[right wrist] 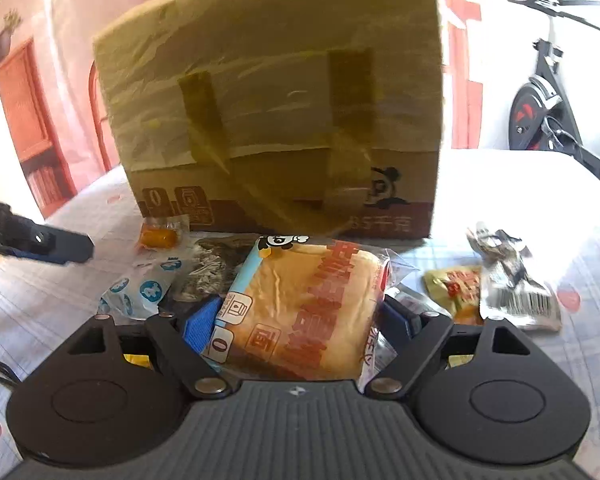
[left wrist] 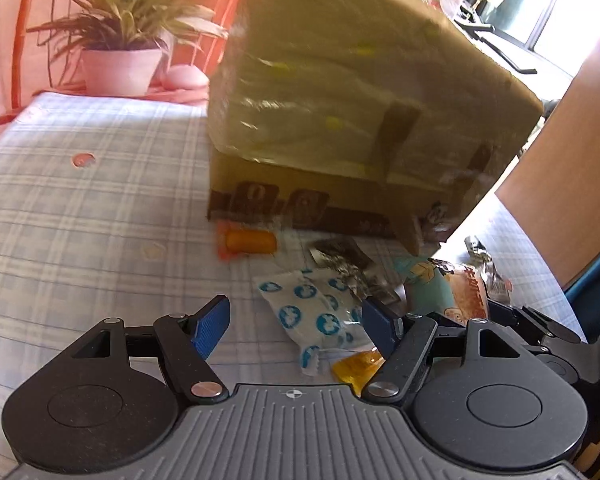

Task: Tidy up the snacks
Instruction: 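Grasp the blue-dotted white packet with the left tool while the right tool grasps the bread bun packet, then carry both packets over the box and open both tools to drop them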

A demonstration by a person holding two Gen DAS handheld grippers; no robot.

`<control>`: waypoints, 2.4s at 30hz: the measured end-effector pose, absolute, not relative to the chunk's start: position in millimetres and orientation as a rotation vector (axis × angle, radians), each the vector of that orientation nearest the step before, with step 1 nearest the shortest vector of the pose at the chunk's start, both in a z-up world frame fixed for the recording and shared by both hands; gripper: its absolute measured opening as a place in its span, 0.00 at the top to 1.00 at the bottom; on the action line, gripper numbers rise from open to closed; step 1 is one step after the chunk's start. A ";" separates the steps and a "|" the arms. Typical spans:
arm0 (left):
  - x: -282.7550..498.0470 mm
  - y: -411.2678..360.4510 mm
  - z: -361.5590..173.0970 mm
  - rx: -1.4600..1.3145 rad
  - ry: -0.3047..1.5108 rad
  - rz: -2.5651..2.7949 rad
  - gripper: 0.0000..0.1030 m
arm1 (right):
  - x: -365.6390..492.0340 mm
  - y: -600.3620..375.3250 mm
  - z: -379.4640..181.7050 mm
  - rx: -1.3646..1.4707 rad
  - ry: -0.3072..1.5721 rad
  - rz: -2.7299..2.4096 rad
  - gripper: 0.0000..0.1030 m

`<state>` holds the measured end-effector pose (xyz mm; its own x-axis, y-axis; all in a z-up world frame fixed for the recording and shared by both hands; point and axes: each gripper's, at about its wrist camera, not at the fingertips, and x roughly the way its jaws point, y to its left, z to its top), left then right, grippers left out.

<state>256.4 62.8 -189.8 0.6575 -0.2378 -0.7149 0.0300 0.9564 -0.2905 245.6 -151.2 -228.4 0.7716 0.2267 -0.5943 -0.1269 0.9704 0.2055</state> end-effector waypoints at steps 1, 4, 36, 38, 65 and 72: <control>257.8 59.7 -191.6 -0.263 0.847 -0.154 0.27 | 242.9 -154.6 -229.5 0.175 0.655 0.191 0.18; 262.1 52.0 -196.4 -0.265 0.853 -0.142 0.27 | 241.8 -157.1 -230.2 0.187 0.641 0.180 0.19; 235.6 53.2 -207.7 -0.337 0.782 -0.044 0.57 | 241.4 -159.8 -230.4 0.213 0.629 0.194 0.18; 233.7 58.0 -200.7 -0.338 0.758 -0.040 0.57 | 241.2 -160.1 -230.4 0.216 0.628 0.196 0.19; 248.6 57.1 -18.4 -0.222 0.373 -0.194 0.57 | 250.2 -178.6 -64.2 0.229 0.215 0.317 0.19; 317.5 44.5 9.6 -0.198 0.383 -0.214 0.57 | 323.1 -182.9 -23.8 0.161 0.197 0.287 0.19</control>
<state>317.5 44.5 9.6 0.9054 -0.2434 -0.3480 0.1690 0.9583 -0.2305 323.1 -182.9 -23.8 0.9403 0.2954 -0.1692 -0.2641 0.9466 0.1849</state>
